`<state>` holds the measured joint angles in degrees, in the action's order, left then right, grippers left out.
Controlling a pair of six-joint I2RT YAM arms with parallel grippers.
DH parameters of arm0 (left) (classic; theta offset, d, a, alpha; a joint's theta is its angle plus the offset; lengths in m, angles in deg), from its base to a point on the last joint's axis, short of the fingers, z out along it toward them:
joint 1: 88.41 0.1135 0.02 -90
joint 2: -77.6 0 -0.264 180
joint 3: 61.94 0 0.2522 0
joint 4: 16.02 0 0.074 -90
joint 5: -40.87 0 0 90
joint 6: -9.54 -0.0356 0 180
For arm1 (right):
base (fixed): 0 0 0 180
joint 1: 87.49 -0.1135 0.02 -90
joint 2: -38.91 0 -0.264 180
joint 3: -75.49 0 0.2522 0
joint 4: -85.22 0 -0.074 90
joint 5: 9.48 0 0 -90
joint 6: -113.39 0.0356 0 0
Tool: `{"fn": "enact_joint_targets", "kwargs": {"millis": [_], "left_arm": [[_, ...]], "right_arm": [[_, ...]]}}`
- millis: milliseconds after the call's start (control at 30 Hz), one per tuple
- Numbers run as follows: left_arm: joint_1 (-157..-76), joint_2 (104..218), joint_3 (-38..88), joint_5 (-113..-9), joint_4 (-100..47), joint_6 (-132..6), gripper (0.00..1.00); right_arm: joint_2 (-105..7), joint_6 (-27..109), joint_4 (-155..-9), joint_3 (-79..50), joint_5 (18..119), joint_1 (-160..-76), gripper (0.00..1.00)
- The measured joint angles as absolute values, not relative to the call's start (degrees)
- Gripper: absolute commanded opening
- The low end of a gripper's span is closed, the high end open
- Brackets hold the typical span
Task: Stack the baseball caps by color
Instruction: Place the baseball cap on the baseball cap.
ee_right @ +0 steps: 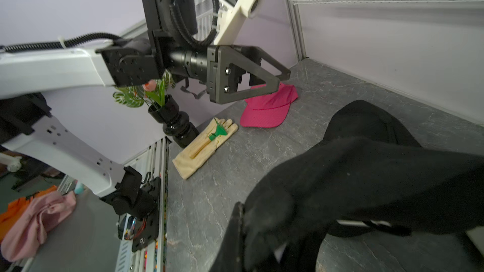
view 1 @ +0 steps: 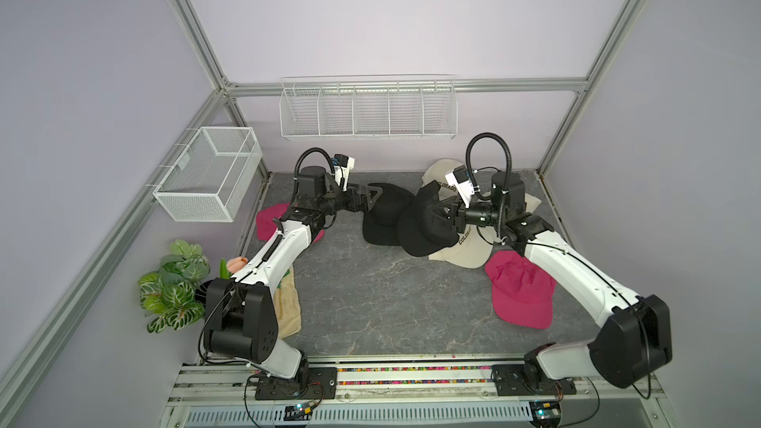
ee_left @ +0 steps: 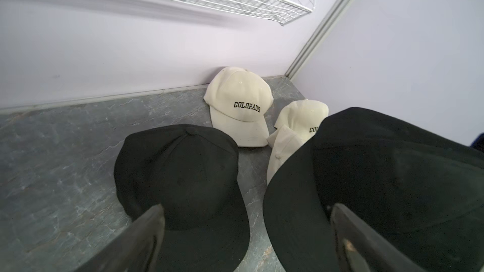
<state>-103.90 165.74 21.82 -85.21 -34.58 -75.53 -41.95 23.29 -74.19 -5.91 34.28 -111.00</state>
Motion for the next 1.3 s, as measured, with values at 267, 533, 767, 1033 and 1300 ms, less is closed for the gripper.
{"fn": "enact_joint_targets", "kwargs": {"millis": [267, 533, 767, 1033, 1300], "left_arm": [[-108.60, 165.08, 30.43, -96.44, -55.32, -104.31, 1.00], [-112.95, 167.68, 38.95, -104.16, -82.75, -130.98, 1.00], [-118.13, 172.99, 39.17, -99.22, -86.71, -134.06, 0.91], [-118.67, 174.52, 42.03, -98.89, -88.46, -136.00, 0.64], [-119.17, 177.04, 42.67, -102.28, -93.51, -140.31, 0.69]], "right_arm": [[-42.43, -11.07, -49.91, -7.98, 35.31, -117.86, 0.08], [-42.67, -33.71, -35.00, -8.79, 36.19, -119.35, 0.07], [-43.89, -43.44, -26.69, -13.97, 40.49, -122.15, 0.07], [-44.40, -46.98, -23.39, -14.82, 43.33, -123.66, 0.07], [-44.42, -47.59, -23.92, -14.82, 43.68, -123.07, 0.07]]}}
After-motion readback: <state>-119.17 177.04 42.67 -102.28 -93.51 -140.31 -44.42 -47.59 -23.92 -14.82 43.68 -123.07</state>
